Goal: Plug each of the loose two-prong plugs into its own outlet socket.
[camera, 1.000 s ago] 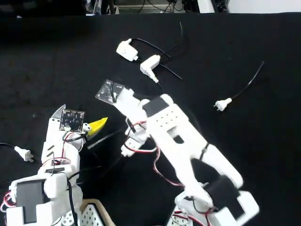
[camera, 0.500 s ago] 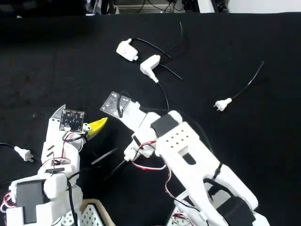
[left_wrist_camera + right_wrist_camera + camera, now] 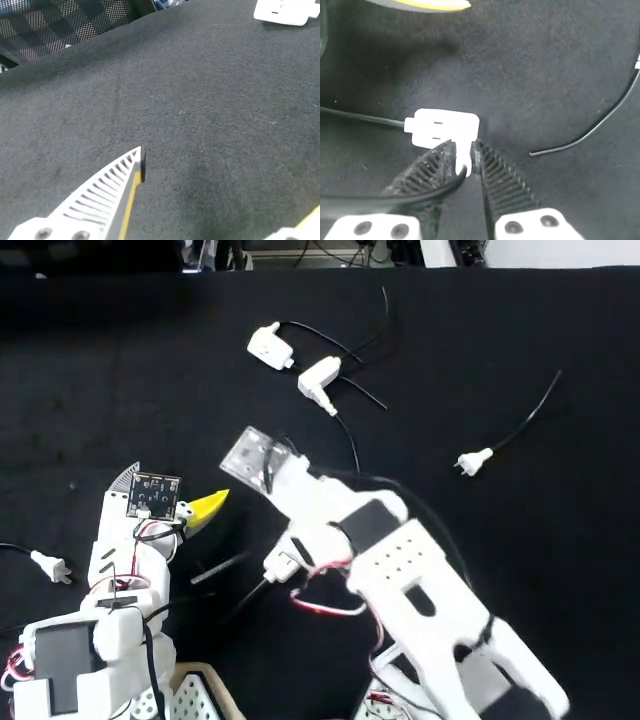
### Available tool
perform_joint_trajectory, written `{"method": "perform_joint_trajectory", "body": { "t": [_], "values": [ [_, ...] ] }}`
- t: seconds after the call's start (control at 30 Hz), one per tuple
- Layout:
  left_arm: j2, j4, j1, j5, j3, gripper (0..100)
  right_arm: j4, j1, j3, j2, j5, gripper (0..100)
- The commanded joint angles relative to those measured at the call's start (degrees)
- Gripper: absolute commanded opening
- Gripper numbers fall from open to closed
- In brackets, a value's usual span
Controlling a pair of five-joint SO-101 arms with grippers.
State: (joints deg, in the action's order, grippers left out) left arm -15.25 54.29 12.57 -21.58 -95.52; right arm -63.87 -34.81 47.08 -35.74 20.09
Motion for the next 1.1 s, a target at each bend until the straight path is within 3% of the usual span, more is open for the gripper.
{"method": "perform_joint_trajectory", "body": {
  "t": [0.0,0.27,1.07],
  "values": [
    [-1.23,-0.35,-0.13,-0.18,-1.1,52,3.6,-0.7,5.93,-7.87,-0.88,1.2],
    [-1.23,-0.35,-0.13,-0.26,-1.1,52,6.42,-0.53,13.58,-14.73,-0.88,1.2],
    [-1.14,-0.35,-0.13,-0.26,-1.1,52,12.66,-0.35,18.15,-14.64,-0.88,1.2]
  ]
}}
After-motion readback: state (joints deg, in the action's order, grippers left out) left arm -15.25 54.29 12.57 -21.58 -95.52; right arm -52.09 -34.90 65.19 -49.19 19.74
